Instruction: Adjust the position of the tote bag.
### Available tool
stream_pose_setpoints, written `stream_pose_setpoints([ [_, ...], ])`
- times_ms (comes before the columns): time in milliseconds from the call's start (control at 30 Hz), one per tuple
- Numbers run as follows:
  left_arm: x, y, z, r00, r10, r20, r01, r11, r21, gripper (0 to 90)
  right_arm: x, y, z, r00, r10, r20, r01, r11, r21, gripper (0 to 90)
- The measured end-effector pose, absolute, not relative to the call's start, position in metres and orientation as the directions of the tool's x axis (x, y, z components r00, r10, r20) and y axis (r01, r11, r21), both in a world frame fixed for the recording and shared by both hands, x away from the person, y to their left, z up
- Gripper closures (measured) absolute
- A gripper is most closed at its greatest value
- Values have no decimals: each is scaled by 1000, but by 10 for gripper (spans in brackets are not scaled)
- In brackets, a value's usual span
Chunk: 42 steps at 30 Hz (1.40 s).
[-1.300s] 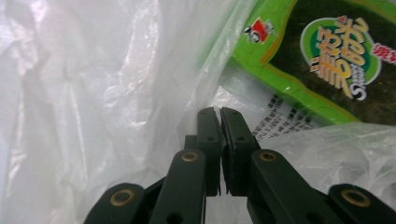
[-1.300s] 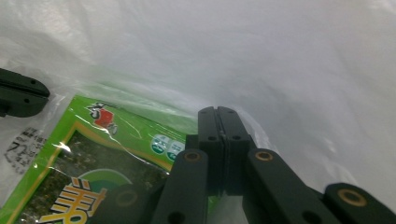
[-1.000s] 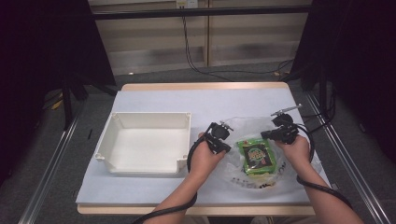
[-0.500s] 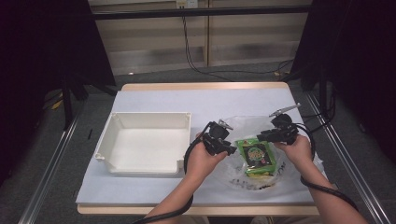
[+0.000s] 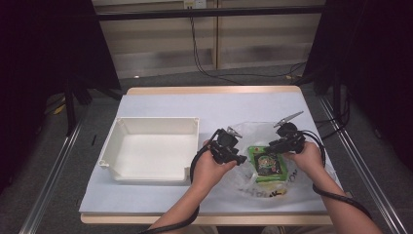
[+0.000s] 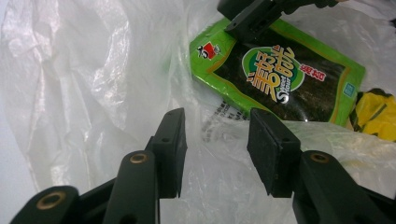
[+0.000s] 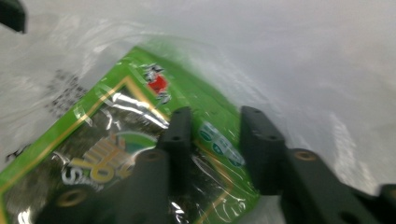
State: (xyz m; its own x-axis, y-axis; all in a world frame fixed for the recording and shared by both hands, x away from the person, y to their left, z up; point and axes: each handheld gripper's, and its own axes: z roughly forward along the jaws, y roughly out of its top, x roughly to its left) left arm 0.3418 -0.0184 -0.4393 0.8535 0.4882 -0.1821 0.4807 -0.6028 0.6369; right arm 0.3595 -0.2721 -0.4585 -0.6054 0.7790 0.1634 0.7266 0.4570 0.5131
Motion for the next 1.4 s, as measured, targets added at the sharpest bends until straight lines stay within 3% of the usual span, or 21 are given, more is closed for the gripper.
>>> stream_pose_setpoints([
  [167, 342, -19, -440, 845, 495, -203, 497, -586, 640, 555, 358, -273, -455, -629, 755, 187, 722, 478, 500, 883],
  [200, 342, -19, -440, 845, 495, -202, 497, -586, 640, 553, 358, -274, -453, -634, 752, 180, 718, 487, 497, 891],
  [467, 343, -20, -441, 845, 495, -205, 496, -580, 646, 552, 352, -280, -448, -644, 735, 210, 709, 471, 525, 891],
  [600, 342, -19, -441, 847, 492, -201, 494, -592, 637, 552, 350, -284, -446, -628, 750, 207, 720, 459, 521, 806],
  [700, 342, -20, -441, 848, 490, -204, 494, -589, 639, 547, 350, -286, -448, -632, 747, 206, 722, 471, 507, 681],
  [867, 343, -20, -441, 851, 481, -212, 495, -597, 631, 514, 349, -283, -452, -611, 767, 198, 751, 480, 454, 595],
  [1200, 342, -22, -438, 843, 488, -227, 508, -581, 636, 366, 356, -286, -457, -590, 761, 268, 779, 450, 437, 734],
  [1400, 343, -22, -439, 846, 489, -214, 498, -582, 643, 304, 350, -275, -450, -655, 738, 162, 716, 537, 446, 850],
])
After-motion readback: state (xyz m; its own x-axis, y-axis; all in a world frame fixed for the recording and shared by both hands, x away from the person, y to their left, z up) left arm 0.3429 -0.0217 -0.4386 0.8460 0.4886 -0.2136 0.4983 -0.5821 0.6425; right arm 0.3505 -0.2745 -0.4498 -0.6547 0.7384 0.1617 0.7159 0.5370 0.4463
